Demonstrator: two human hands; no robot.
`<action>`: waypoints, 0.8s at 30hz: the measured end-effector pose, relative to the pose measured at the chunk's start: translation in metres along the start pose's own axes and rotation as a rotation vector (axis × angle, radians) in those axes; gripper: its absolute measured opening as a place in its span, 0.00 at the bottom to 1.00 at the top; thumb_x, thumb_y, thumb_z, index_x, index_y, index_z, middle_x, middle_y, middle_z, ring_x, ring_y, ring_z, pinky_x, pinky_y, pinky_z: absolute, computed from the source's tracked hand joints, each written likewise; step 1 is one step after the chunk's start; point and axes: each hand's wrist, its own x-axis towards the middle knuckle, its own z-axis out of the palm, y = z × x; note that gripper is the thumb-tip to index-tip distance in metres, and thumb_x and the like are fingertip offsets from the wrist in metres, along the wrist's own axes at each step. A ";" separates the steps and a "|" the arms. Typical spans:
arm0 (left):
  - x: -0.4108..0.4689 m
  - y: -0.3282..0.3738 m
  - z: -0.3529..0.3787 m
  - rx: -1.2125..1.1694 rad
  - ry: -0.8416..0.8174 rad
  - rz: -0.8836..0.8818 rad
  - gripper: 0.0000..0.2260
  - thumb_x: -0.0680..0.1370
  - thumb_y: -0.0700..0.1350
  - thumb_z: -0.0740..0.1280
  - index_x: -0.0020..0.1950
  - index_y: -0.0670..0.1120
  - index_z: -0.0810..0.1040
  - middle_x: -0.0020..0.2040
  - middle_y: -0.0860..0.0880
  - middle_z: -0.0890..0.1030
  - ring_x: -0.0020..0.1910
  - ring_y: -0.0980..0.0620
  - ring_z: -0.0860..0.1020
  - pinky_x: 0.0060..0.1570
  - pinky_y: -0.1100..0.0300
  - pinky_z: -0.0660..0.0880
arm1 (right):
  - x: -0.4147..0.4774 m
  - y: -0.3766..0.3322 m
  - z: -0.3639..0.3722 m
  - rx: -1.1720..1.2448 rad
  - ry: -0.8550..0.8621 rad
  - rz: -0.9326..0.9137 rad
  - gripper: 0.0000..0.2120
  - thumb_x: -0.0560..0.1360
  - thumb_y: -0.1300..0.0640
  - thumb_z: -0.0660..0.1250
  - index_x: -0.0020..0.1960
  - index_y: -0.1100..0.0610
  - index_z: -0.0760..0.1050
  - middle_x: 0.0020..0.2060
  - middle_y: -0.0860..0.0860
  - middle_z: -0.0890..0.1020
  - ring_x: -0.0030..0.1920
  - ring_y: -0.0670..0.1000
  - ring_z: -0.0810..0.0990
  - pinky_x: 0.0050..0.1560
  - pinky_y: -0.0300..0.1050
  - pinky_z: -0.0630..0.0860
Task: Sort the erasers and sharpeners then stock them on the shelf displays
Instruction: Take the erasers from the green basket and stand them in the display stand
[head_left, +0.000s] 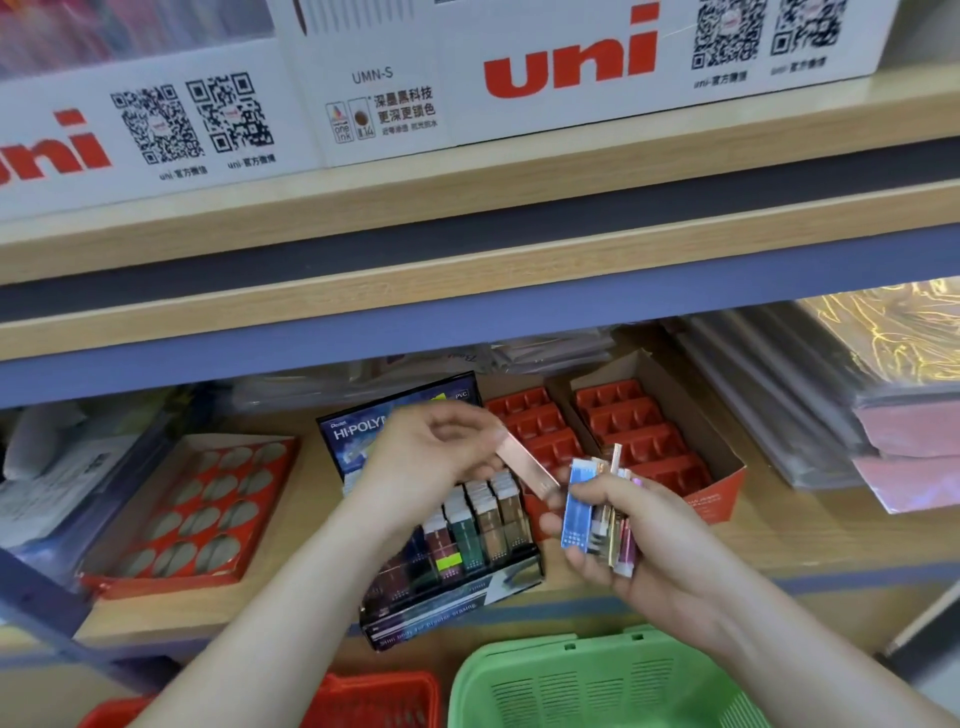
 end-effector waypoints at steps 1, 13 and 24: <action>0.004 0.000 -0.007 -0.004 0.071 0.014 0.02 0.73 0.37 0.72 0.45 0.43 0.82 0.38 0.44 0.85 0.36 0.52 0.83 0.39 0.64 0.79 | 0.000 -0.001 -0.001 0.021 0.018 0.007 0.07 0.74 0.66 0.66 0.52 0.62 0.79 0.42 0.61 0.85 0.40 0.55 0.86 0.26 0.42 0.79; 0.033 -0.022 -0.012 0.665 0.160 0.206 0.02 0.75 0.46 0.72 0.46 0.51 0.82 0.39 0.60 0.80 0.40 0.63 0.78 0.37 0.72 0.68 | 0.002 -0.001 -0.009 -0.048 0.037 -0.046 0.12 0.67 0.61 0.74 0.49 0.64 0.80 0.37 0.59 0.83 0.31 0.49 0.80 0.21 0.35 0.73; 0.048 -0.020 -0.002 0.907 0.039 0.252 0.02 0.75 0.47 0.71 0.47 0.50 0.82 0.42 0.56 0.81 0.43 0.58 0.78 0.42 0.65 0.70 | 0.003 -0.002 -0.011 0.041 0.078 -0.019 0.06 0.74 0.65 0.67 0.51 0.61 0.75 0.37 0.62 0.81 0.28 0.50 0.79 0.21 0.37 0.72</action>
